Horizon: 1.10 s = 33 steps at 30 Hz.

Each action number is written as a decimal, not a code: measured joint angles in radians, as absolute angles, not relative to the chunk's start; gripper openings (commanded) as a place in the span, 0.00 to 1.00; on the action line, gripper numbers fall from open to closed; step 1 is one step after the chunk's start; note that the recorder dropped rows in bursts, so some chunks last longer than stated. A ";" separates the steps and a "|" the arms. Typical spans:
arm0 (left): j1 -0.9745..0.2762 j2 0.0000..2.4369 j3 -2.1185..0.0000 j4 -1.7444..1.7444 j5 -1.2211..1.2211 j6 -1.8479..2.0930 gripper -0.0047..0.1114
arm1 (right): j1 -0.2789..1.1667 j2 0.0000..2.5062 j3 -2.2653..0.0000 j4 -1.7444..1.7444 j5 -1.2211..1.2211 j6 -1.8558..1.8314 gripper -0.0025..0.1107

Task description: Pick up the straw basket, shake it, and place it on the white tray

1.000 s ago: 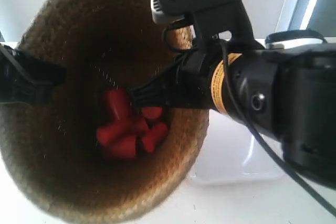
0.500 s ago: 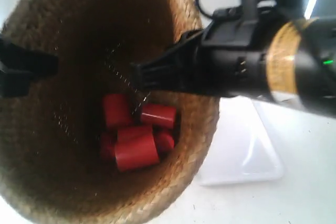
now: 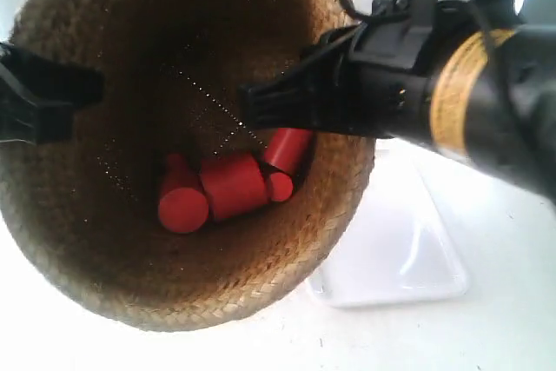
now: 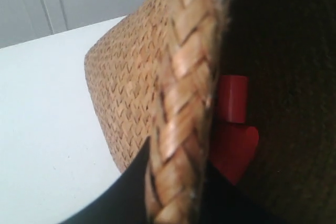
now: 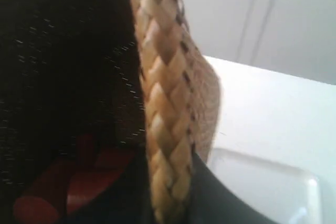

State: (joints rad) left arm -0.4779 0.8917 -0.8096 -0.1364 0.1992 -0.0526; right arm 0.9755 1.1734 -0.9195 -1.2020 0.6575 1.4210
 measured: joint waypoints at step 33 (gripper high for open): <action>-0.487 0.885 -0.786 0.050 0.167 -0.210 0.04 | 0.993 1.174 -0.883 -1.296 0.673 1.450 0.02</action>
State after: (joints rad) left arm -0.4867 0.8846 -0.7858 0.0496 0.1671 -0.2104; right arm 0.9930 1.1740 -0.8828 -1.2958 0.6734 1.4498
